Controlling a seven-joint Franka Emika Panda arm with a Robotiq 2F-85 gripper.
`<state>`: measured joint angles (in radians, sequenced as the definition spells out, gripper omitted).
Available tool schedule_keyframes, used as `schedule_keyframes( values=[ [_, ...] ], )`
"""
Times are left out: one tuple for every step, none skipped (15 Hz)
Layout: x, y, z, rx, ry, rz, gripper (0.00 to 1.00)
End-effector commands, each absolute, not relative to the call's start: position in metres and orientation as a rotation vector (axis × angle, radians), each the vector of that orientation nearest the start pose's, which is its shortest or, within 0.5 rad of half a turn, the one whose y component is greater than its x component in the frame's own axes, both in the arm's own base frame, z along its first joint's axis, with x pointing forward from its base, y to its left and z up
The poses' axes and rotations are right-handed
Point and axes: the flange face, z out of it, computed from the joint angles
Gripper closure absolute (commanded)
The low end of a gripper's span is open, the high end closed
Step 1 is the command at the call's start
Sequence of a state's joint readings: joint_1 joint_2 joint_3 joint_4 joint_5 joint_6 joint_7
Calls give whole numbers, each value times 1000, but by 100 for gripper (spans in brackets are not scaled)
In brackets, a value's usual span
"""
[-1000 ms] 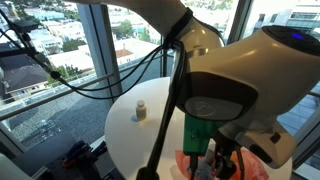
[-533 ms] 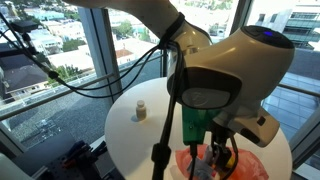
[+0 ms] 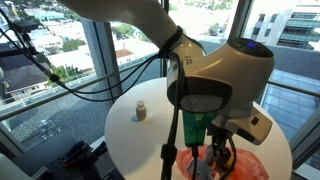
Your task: Pick up the mentos container from the table and put it in the orange plastic bag, pick up the longest white container from the orange plastic bag and put it on the table, pick up the white medicine bottle from the table and put it in the orange plastic bag
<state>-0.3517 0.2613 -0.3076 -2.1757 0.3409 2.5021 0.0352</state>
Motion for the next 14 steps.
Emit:
schedule_keyframes(
  values=[
    [454,-352,281,-2725,1386,-199,44],
    [454,-352,280,-2726,1389,-201,51],
    [454,-352,279,-2727,1390,-201,60],
    [454,-352,278,-2728,1392,-203,69],
    [454,-352,279,-2727,1391,-207,75],
    [453,-351,283,-2725,1396,-213,84],
    [452,-351,288,-2723,1395,-219,86],
    [450,-350,292,-2719,1392,-215,86],
    [449,-349,295,-2717,1387,-205,87],
    [447,-347,301,-2716,1381,-205,87],
    [446,-345,306,-2719,1376,-203,87],
    [445,-343,314,-2727,1370,-203,87],
    [444,-341,320,-2734,1366,-206,87],
    [444,-338,329,-2744,1362,-212,87]
  ],
)
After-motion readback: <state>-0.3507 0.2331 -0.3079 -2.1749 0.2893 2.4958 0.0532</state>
